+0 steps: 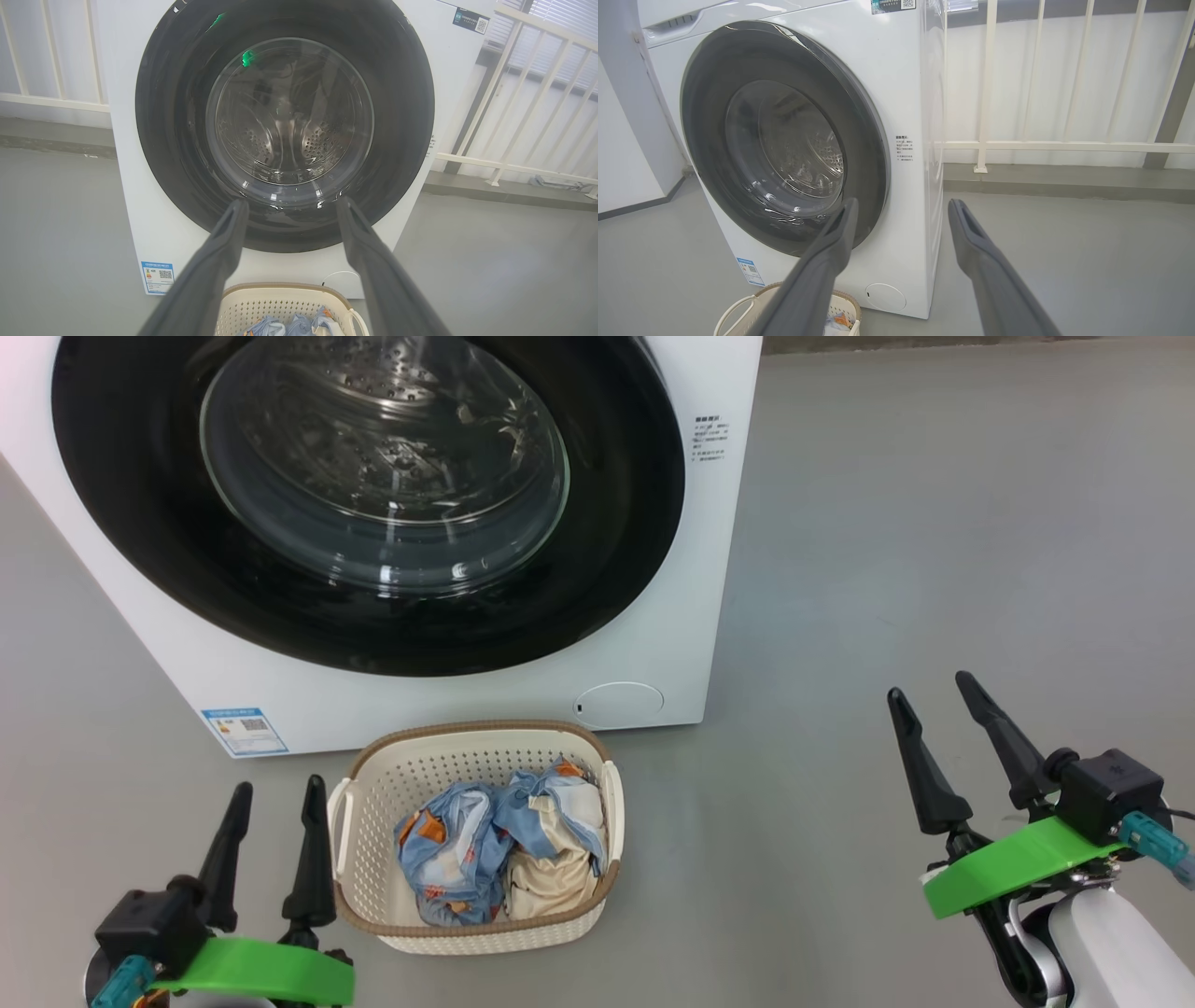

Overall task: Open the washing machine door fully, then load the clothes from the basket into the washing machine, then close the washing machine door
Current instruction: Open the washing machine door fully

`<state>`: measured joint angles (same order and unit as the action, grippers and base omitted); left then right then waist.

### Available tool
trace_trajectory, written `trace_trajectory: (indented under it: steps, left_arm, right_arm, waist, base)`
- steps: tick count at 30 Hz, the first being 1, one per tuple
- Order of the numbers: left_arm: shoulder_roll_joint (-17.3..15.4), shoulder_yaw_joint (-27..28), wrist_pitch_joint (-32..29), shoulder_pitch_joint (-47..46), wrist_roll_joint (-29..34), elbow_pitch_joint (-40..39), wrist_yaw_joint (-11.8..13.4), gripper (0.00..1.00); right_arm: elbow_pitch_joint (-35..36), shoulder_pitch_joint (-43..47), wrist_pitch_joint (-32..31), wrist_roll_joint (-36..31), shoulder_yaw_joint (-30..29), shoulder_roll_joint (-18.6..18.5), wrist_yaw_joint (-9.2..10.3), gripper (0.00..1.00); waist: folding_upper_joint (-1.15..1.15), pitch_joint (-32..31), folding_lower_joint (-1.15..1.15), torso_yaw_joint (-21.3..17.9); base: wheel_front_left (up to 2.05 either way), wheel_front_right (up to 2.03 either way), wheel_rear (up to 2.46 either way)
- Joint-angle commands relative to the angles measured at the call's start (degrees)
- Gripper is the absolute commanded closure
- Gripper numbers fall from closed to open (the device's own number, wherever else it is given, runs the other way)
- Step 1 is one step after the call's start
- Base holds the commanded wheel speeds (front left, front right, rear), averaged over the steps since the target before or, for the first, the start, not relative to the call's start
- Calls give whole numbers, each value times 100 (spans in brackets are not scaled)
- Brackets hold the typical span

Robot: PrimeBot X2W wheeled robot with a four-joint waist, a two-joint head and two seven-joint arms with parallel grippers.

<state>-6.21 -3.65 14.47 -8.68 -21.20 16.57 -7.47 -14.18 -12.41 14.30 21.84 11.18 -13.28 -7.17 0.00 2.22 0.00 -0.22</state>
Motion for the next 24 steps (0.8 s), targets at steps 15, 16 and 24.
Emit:
trace_trajectory:
  steps: [15, 16, 24]
  left_arm:
    - [-187, 97, 52, -381, -14, -207, -2, 0]
    - [-179, 97, 52, -394, -31, -222, -2, 0]
    - [-150, 66, 52, -513, -127, -396, -2, 0]
  right_arm:
    - [-193, -808, 70, 336, -68, -340, -32, 0]
    - [-194, -849, 70, 376, -99, -360, -32, 0]
    - [-281, -1266, 70, 630, -320, -598, -32, 4]
  waist:
    - [0, 376, 0, 213]
    - [0, 407, 0, 241]
    - [0, 731, 0, 469]
  base:
    - [0, 0, 0]
    - [0, 0, 0]
    - [0, 0, 0]
